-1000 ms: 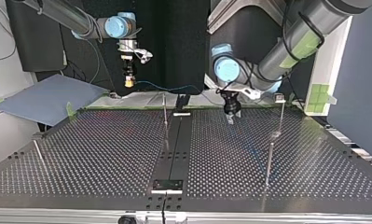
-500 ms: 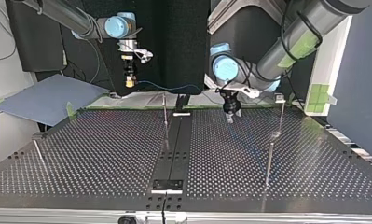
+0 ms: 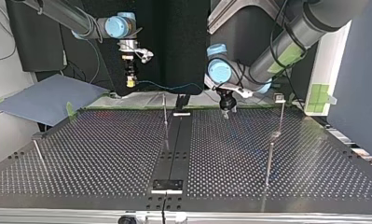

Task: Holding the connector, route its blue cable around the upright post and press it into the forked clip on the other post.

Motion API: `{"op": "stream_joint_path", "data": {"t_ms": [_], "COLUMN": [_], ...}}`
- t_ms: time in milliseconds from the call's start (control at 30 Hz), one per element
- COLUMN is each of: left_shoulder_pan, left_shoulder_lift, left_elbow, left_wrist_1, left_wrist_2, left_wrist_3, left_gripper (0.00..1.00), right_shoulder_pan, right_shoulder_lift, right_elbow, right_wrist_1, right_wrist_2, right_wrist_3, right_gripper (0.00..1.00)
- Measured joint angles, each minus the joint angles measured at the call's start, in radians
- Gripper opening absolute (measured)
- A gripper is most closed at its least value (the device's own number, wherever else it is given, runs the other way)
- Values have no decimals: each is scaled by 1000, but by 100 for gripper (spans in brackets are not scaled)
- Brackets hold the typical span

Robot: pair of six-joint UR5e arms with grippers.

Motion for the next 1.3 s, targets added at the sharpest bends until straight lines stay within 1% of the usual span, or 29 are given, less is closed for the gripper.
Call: {"op": "stream_joint_path", "data": {"t_ms": [400,667,833,1033,1233,1300], "left_shoulder_pan": [5,9,12,21,21,20], "left_shoulder_lift": [-5,-5,-5,-5,-5,-5], "left_elbow": [4,33,53,82,101,103], "left_wrist_1": [-22,-35,-46,-91,-138,-156], "left_wrist_2": [0,-27,-33,-43,-74,-91], "left_wrist_3": [-19,-23,-24,-29,-40,-43], "left_gripper": [100,100,100,100,100,100], "right_shoulder_pan": [4,7,8,10,11,11], "right_shoulder_lift": [0,0,0,0,0,0], "right_elbow": [0,0,-2,-3,-5,-7], "right_wrist_1": [0,-1,-1,1,5,10], "right_wrist_2": [0,0,0,0,0,0], "right_wrist_3": [1,2,3,3,3,3], "right_gripper": [0,0,0,0,0,0]}}
